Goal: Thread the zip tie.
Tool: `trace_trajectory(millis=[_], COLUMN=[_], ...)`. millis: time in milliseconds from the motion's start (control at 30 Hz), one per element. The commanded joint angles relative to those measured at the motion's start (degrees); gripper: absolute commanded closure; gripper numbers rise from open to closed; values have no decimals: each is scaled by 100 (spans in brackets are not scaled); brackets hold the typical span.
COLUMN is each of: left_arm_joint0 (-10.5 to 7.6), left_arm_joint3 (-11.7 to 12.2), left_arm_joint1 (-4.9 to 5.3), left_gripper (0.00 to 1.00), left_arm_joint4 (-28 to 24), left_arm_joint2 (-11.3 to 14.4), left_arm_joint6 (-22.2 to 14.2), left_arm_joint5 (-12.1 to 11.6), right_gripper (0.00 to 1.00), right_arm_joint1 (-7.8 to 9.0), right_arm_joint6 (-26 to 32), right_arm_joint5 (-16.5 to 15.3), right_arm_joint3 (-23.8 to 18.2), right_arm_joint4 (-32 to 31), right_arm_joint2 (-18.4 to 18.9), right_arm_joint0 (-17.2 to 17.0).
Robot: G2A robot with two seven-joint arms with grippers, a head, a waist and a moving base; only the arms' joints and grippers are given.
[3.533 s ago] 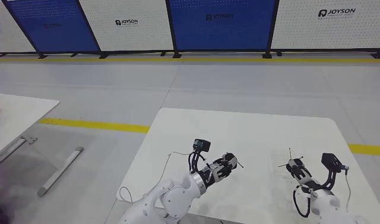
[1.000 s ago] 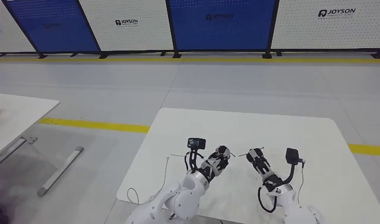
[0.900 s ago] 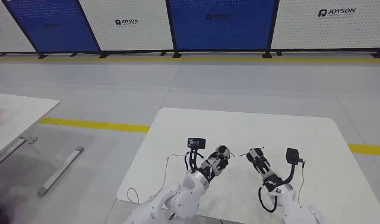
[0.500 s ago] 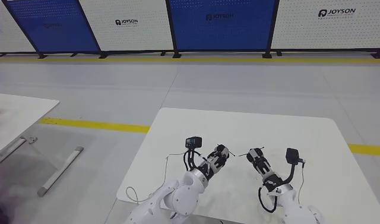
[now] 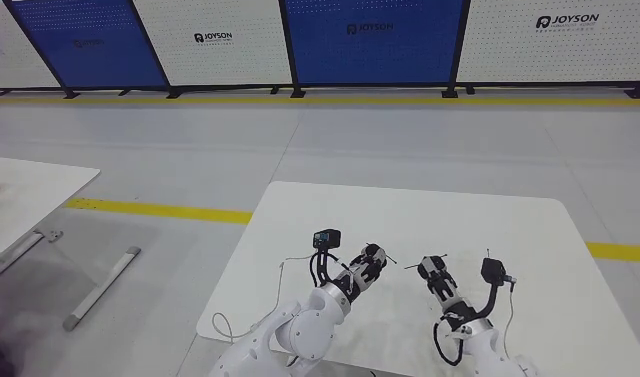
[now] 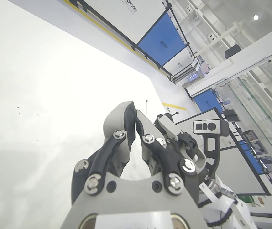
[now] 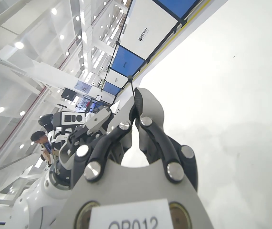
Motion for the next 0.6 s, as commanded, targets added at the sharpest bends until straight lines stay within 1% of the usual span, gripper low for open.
trace_trajectory(millis=[0,300,433,500,567], left_arm_joint0=[0,0,0,0,0], left_arm_joint3=[0,0,0,0,0], left_arm_joint1=[0,0,0,0,0], left_gripper=[100,100,100,100,100], left_arm_joint4=[0,0,0,0,0], left_arm_joint2=[0,0,0,0,0], left_arm_joint6=[0,0,0,0,0], left_arm_joint5=[0,0,0,0,0], right_gripper=[100,100,100,100,100], right_arm_joint1=[-11,-15,-23,-35,-53], right_arm_joint6=[-144,-177,-359,-426,-438], right_arm_joint5=[-84,-107,-347,-591,-859], right_arm_joint3=[-6,-6,111,204,323], right_arm_joint4=[-110,-153,-598,-793,-653], right_arm_joint2=[-14,-5,-29,-89,-104], right_arm_joint0=[-27,-28,-53,-39,-37])
